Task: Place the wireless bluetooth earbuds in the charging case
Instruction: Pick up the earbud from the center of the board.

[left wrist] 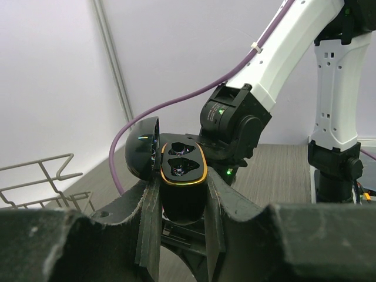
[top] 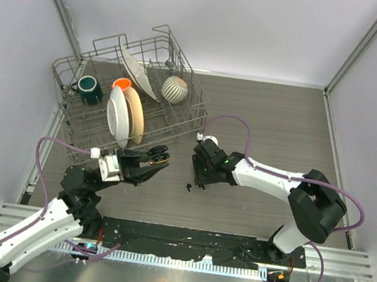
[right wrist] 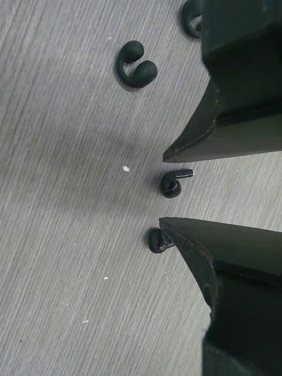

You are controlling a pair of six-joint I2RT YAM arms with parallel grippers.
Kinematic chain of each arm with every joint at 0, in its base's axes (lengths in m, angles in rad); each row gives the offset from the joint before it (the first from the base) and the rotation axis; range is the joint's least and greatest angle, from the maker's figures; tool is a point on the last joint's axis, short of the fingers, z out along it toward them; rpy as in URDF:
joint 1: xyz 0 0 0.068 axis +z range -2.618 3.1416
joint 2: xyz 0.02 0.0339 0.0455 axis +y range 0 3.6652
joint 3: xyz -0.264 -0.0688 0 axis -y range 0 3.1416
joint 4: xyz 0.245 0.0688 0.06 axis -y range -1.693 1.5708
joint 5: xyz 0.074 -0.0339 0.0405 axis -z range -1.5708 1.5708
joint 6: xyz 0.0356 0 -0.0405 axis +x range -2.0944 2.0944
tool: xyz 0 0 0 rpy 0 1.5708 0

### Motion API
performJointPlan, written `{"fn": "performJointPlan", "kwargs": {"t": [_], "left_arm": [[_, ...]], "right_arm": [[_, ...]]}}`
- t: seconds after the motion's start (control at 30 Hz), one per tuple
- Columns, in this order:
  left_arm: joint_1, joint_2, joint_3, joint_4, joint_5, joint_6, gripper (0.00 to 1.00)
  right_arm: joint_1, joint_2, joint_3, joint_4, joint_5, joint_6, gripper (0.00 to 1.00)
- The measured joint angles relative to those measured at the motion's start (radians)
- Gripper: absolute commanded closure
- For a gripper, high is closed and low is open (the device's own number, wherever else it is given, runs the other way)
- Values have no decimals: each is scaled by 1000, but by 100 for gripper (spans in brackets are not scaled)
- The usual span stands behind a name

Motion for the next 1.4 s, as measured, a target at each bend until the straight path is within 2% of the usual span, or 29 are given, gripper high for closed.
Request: {"fn": "performJointPlan", "kwargs": {"t": [0.53, 0.97, 1.2, 1.4], "left_arm": [[0, -5, 0, -9, -3, 4, 100], [0, -3, 0, -10, -5, 5, 100], [0, -3, -2, -10, -9, 8, 100], [0, -3, -4, -11, -11, 15, 100]], "right_arm": [[6, 47, 0, -21, 14, -17, 57], [6, 69, 10, -27, 23, -4, 69], [6, 70, 11, -34, 39, 94, 81], [15, 63, -3, -32, 88, 245, 80]]}}
